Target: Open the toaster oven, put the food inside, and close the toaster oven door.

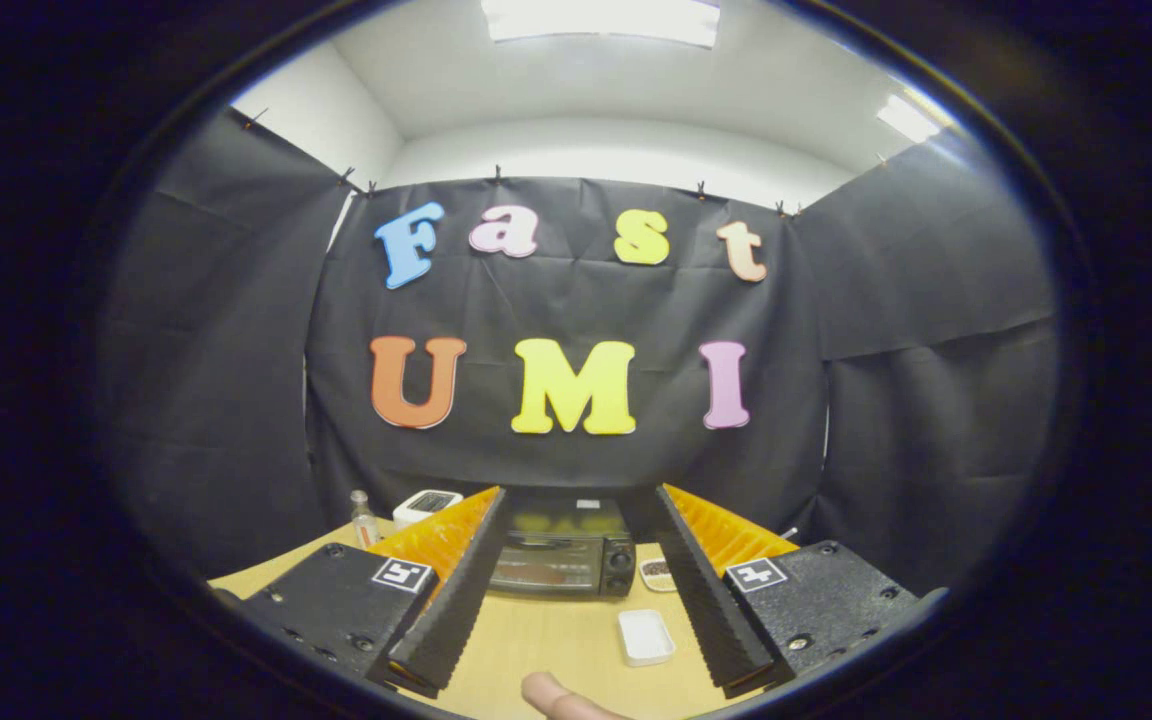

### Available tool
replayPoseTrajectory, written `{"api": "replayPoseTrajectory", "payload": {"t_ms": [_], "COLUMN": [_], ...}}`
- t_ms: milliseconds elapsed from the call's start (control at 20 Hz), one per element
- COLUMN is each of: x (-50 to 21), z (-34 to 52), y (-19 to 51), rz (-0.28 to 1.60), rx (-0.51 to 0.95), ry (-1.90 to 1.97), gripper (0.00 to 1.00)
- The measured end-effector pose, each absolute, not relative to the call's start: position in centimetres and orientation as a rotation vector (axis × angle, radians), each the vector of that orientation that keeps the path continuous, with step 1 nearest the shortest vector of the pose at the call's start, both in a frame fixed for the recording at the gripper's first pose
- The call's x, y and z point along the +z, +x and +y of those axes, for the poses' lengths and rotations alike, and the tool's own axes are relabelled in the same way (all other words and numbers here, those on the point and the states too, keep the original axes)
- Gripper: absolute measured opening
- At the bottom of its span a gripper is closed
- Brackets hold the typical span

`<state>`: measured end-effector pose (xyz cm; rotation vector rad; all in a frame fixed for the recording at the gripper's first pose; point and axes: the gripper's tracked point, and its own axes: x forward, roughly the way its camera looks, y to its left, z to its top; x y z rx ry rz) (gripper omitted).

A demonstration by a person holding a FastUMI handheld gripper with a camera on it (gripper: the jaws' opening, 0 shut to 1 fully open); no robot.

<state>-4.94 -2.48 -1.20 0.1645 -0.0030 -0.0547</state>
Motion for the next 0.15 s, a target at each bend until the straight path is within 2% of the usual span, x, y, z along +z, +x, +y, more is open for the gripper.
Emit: {"api": "replayPoseTrajectory", "payload": {"t_ms": [150], "x": [-0.38], "z": [-2.62], "y": [-5.73], "rz": [-0.025], "rx": [-0.047], "ry": [0.192], "gripper": [0.92]}}
